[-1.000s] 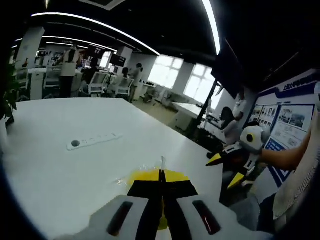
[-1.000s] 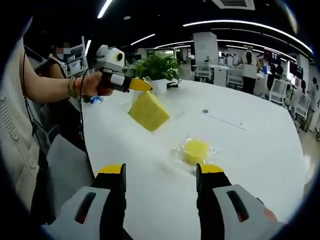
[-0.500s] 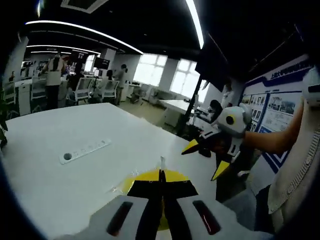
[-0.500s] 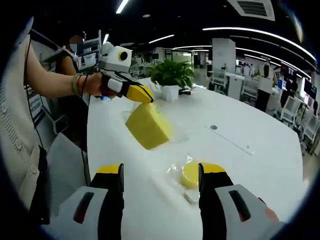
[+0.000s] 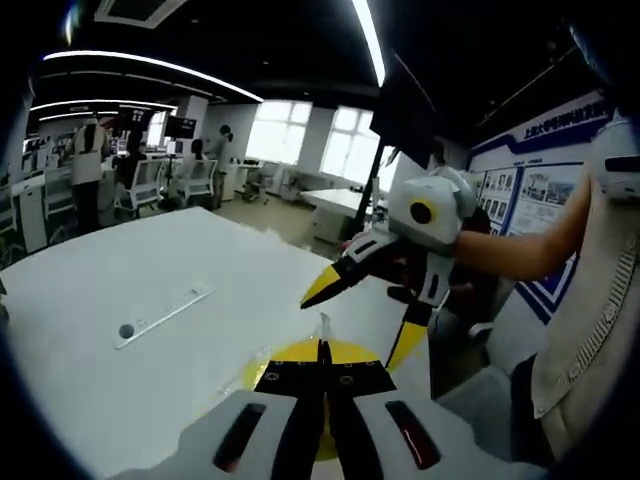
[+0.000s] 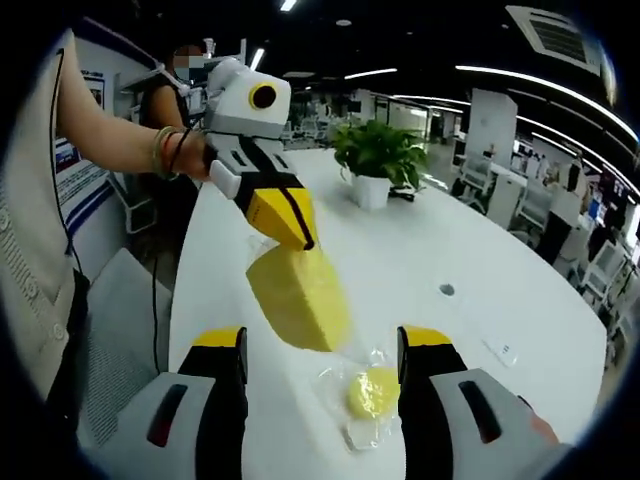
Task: Compare the silicone blocks by pressing each to a similar depth, holding the contact briefly, and releasing to observe deformation and rebound differences across the visible hardness samples.
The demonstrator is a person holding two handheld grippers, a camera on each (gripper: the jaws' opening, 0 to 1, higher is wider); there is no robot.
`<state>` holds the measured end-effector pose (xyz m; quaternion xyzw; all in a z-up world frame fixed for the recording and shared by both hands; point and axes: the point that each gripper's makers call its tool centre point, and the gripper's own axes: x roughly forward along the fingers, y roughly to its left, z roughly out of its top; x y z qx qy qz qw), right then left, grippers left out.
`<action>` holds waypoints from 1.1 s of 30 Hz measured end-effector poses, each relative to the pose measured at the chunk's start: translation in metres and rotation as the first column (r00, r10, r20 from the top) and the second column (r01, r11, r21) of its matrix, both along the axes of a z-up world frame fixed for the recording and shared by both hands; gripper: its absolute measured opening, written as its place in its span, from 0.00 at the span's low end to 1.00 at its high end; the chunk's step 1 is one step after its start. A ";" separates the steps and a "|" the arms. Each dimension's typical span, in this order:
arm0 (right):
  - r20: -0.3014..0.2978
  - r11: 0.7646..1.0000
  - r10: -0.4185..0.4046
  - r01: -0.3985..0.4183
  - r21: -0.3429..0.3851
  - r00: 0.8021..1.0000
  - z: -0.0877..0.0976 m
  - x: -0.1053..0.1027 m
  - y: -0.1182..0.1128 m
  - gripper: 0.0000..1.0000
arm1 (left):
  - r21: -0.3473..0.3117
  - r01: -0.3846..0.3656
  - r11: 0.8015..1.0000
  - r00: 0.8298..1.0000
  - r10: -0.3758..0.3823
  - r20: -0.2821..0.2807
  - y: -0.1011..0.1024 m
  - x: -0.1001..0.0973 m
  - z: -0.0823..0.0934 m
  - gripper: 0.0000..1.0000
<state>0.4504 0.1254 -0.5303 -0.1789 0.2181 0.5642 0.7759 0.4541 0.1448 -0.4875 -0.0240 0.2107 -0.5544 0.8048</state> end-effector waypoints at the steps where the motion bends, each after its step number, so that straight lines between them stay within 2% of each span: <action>1: 0.007 1.000 0.009 -0.009 -0.005 1.000 0.000 0.001 0.002 0.56 | 0.002 0.001 1.000 1.000 -0.001 -0.002 -0.001 0.001 0.000 0.00; 12: -0.003 0.994 0.104 -0.104 -0.028 0.995 -0.003 0.010 0.025 0.55 | 0.017 0.077 0.997 0.997 -0.077 0.014 -0.015 0.004 0.003 0.00; 13: -0.010 0.993 0.113 -0.113 -0.038 0.994 -0.006 0.010 0.027 0.54 | 0.019 0.084 0.996 0.996 -0.085 0.021 -0.016 0.005 0.003 0.00; 15: -0.004 0.988 0.139 -0.139 -0.063 0.990 -0.012 0.009 0.029 0.52 | 0.002 0.098 0.995 0.995 -0.098 -0.007 -0.019 0.004 0.006 0.00; 17: -0.034 0.984 0.162 -0.164 -0.068 0.986 -0.017 0.006 0.031 0.50 | 0.000 0.116 0.993 0.993 -0.116 0.012 -0.021 0.003 0.009 0.00; 25: -0.075 0.970 0.219 -0.225 -0.090 0.973 -0.025 0.001 0.036 0.40 | 0.017 0.241 0.970 0.969 -0.241 0.057 -0.032 -0.009 0.020 0.00; 31: -0.068 0.966 0.237 -0.243 -0.094 0.969 -0.025 -0.002 0.034 0.35 | 0.029 0.259 0.965 0.963 -0.260 0.064 -0.033 -0.009 0.020 0.00; 33: -0.049 0.962 0.249 -0.253 -0.103 0.967 -0.024 -0.002 0.033 0.31 | 0.033 0.266 0.963 0.961 -0.268 0.066 -0.032 -0.010 0.020 0.00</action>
